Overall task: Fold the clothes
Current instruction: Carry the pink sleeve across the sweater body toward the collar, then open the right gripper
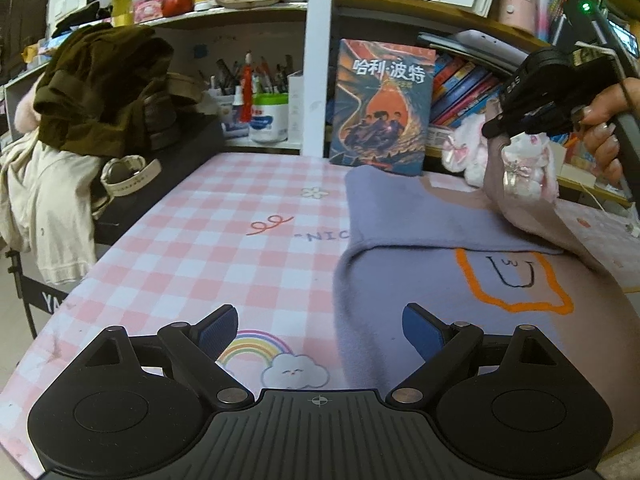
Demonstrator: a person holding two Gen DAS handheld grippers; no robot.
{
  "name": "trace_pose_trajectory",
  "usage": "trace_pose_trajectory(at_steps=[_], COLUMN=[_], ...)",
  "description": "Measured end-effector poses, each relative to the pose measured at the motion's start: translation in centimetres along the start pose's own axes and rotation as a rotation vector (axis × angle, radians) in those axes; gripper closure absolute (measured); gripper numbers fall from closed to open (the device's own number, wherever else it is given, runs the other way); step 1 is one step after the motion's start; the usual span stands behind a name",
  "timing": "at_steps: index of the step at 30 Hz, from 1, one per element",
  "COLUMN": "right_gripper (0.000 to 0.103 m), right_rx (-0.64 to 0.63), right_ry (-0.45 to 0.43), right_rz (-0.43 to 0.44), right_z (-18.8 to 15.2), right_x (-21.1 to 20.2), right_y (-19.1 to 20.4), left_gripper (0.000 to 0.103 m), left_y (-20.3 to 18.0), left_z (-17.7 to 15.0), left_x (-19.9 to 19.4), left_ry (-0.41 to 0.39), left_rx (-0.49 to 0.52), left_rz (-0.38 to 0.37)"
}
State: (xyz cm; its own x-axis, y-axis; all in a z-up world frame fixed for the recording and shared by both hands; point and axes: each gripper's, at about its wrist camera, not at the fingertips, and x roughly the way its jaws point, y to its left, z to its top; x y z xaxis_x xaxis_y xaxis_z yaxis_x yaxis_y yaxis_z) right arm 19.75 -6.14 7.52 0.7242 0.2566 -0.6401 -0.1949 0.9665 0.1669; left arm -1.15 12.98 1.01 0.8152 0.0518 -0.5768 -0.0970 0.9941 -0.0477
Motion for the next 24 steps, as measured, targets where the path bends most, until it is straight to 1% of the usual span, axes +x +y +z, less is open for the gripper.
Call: trace_pose_trajectory(at_steps=[9,16,17,19,20,21,22,24], right_gripper=[0.095,0.094,0.093,0.085,0.072,0.066,0.062,0.062], right_rx=[-0.023,-0.036,-0.036,-0.036,-0.034,-0.032,-0.03,-0.027], right_ry=[0.024,0.059,0.064,0.068,0.064,0.059,0.049,0.038], right_rz=[-0.004,-0.011,-0.007,0.017,0.036,0.056,0.081,0.12], right_z=[-0.4,-1.0,-1.0,-1.0,-1.0,-0.9,-0.9,-0.7], right_x=[2.8,4.6,4.8,4.9,4.7,4.5,4.1,3.4], right_y=[2.6,3.1,3.1,3.1,3.2,3.2,3.3,3.5], left_gripper=[0.011,0.011,0.011,0.011,0.011,0.011,0.011,0.011], left_y=[1.0,1.1,1.1,1.0,1.0,1.0,1.0,0.9], left_z=[-0.1,-0.2,-0.1,-0.1,0.0,0.1,0.1,0.2], left_x=[-0.2,-0.2,-0.2,-0.2,-0.2,-0.2,-0.2,-0.2], left_ry=[0.008,0.011,0.01,0.007,0.006,0.005,0.003,0.0], left_rx=[-0.011,-0.006,-0.005,-0.002,0.0,0.001,0.002,0.004], left_rz=[0.019,0.013,0.012,0.01,0.01,0.009,0.007,0.005])
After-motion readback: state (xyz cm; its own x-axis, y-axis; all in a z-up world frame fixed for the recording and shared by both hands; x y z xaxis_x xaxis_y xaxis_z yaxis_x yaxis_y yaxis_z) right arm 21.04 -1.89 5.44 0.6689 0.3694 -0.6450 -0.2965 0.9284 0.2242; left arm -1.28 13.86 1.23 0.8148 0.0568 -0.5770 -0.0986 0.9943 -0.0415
